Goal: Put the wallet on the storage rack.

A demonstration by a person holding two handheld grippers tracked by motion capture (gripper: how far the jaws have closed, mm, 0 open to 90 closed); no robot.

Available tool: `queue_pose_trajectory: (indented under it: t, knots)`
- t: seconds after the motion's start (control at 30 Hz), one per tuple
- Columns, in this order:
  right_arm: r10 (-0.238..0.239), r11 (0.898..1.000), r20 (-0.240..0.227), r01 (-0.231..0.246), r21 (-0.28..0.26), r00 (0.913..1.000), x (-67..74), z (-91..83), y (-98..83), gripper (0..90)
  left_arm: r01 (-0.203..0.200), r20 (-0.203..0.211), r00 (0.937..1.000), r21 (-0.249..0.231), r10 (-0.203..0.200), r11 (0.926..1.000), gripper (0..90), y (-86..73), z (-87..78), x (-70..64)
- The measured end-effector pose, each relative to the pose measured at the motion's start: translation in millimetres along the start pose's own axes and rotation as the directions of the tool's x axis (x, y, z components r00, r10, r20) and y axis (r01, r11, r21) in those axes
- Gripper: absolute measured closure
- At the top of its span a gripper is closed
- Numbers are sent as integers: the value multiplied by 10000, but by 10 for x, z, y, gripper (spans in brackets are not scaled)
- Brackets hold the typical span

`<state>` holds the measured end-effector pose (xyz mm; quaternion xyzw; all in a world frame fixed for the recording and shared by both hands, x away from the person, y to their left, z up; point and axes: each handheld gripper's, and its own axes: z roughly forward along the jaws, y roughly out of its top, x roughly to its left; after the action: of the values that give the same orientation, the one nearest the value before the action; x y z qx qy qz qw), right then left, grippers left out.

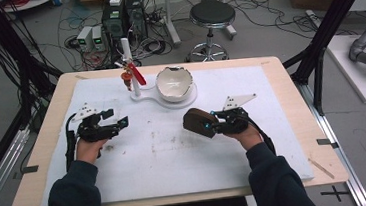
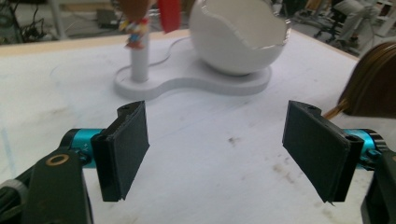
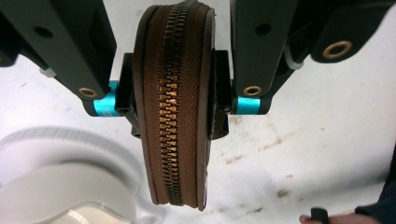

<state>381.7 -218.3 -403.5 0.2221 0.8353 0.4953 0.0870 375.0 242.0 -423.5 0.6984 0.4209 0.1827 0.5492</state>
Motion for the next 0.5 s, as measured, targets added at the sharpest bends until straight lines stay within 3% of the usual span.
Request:
queue_pose_trajectory:
  t: [0.07,0.13,0.3,0.5]
  knots:
    - [-43,9998,52,44,-180,10000,0,-18,59,648,236,-171,9996,67,-234,9997,225,-12,-2,47]
    - [-146,9994,161,150,-300,9998,-18,-18,117,648,229,-426,9988,101,-224,9997,225,-14,-15,61]
    - [-373,9984,370,388,-400,9986,-101,20,347,648,280,-313,9991,-290,-289,9992,230,7,-56,77]
    - [-850,9947,373,869,-544,9957,-220,80,672,648,-354,-360,9988,-291,343,9990,230,48,-140,110]
